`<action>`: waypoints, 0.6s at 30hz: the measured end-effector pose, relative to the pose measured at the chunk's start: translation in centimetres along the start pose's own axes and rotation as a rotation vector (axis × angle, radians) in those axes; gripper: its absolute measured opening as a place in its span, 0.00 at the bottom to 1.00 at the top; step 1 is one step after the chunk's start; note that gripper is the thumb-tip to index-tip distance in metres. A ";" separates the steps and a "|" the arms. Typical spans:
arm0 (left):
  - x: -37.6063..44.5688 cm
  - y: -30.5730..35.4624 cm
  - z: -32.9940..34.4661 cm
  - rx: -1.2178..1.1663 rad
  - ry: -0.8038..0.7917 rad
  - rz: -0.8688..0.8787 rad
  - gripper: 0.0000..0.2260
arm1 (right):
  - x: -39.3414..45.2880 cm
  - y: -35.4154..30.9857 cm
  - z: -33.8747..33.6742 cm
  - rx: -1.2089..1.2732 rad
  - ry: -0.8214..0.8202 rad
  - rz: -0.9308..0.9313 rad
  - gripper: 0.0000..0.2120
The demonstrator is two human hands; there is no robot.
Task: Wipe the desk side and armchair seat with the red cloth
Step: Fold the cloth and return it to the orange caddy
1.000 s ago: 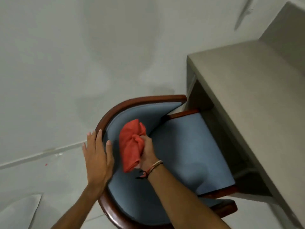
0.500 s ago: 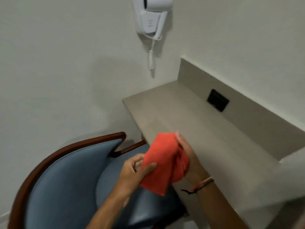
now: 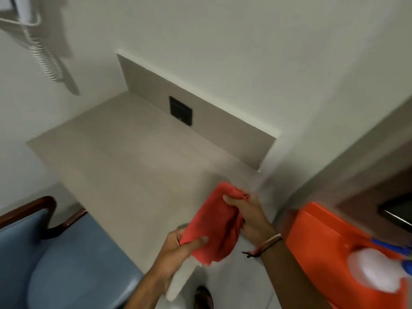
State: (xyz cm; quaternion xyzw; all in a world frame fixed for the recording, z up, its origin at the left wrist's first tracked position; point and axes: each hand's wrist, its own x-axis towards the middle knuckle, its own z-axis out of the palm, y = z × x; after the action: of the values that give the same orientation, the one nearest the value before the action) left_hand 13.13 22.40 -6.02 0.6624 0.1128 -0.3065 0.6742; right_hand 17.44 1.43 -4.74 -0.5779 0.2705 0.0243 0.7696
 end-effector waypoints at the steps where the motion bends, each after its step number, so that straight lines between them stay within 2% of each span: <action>1: -0.5 0.1 1.4 -0.026 -0.002 -0.002 0.11 | -0.8 -0.4 -1.5 -0.098 0.019 -0.066 0.09; 4: -1.9 0.2 5.2 -0.074 -0.038 0.057 0.08 | -3.0 -1.5 -5.5 -0.631 0.054 -0.260 0.06; 6: -2.9 0.0 8.1 -0.024 -0.063 0.095 0.11 | -4.6 -1.7 -8.5 -0.783 0.118 -0.251 0.07; 8: -3.9 -1.1 11.6 0.011 -0.092 0.088 0.19 | -6.3 -2.1 -12.2 -0.653 0.202 -0.172 0.08; 11: -4.7 -2.9 17.5 0.056 -0.133 0.052 0.19 | -8.1 -3.4 -17.4 -0.330 0.221 0.001 0.13; 13: -5.0 -3.9 21.3 0.145 -0.082 0.063 0.19 | -8.6 -4.0 -20.3 -0.289 0.264 0.017 0.15; 15: -4.7 -4.7 24.7 0.339 -0.001 0.173 0.20 | -8.2 -4.2 -22.2 -0.265 0.360 -0.021 0.17; 18: -4.1 -5.3 28.4 0.701 0.116 0.343 0.23 | -7.1 -4.1 -24.2 -0.408 0.441 -0.119 0.22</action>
State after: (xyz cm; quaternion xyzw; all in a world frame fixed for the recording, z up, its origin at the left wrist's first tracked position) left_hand -0.26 -3.49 -5.35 0.8780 -0.0731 -0.1711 0.4410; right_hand 3.43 -19.80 -2.48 -0.7266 0.3864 -0.0931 0.5604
